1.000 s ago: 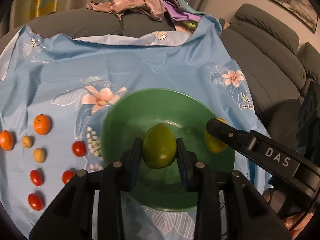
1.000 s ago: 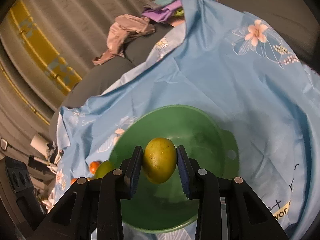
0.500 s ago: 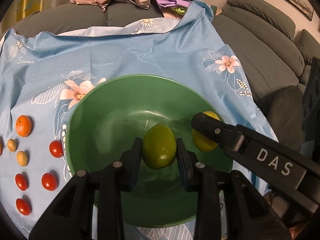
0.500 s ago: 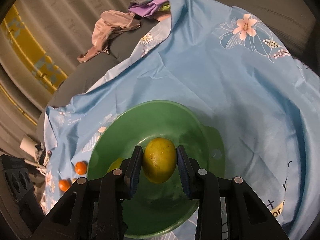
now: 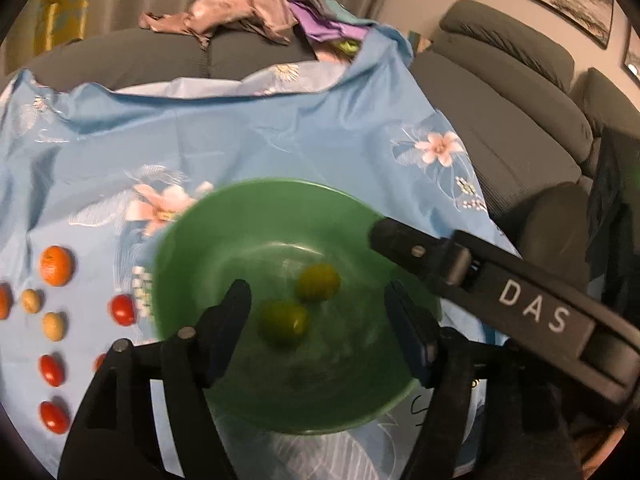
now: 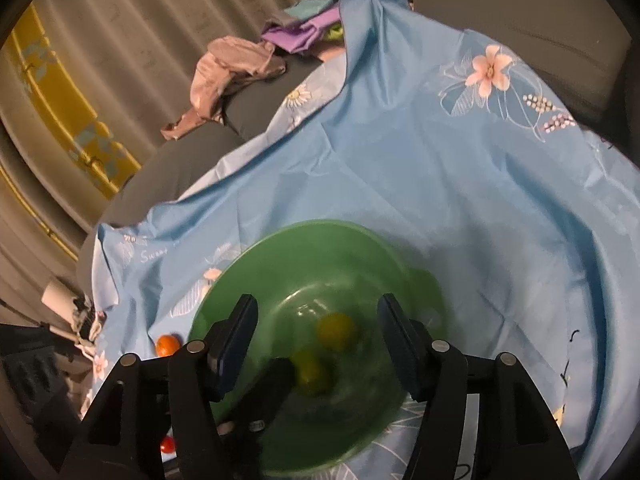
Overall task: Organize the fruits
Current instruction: 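Withdraw both open tools from the bowl back toward the tomatoes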
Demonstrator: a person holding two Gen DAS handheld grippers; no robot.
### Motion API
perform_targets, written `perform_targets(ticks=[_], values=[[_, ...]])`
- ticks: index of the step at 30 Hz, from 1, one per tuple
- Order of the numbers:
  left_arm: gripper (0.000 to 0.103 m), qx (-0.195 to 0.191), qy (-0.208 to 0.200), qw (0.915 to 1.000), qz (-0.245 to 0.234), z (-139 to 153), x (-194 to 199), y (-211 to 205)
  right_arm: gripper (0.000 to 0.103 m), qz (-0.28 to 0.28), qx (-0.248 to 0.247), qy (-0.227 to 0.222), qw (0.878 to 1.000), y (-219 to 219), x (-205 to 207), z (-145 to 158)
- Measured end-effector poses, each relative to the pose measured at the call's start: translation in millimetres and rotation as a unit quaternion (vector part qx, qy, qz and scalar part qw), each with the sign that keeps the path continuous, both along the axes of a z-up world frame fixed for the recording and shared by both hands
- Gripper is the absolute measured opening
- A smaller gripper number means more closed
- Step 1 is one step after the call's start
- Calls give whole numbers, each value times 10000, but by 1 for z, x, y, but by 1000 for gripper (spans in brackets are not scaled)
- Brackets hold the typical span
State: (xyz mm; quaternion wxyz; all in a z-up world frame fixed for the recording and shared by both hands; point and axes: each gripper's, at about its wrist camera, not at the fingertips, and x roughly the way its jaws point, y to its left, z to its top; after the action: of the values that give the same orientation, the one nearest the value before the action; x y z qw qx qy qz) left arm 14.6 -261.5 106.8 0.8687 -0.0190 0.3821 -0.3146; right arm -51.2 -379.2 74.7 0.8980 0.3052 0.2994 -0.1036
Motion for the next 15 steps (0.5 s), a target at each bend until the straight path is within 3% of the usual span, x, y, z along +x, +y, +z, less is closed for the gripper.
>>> perform_targets(ticks=[8,15], values=[[81,98,-122,9964,830,17,-6,73,64,323,-243,-141,9991,23,4,15],[87,144,-239,9845,1731,22,-19,152,67,1025,-330,-260,9938,63,15,25]])
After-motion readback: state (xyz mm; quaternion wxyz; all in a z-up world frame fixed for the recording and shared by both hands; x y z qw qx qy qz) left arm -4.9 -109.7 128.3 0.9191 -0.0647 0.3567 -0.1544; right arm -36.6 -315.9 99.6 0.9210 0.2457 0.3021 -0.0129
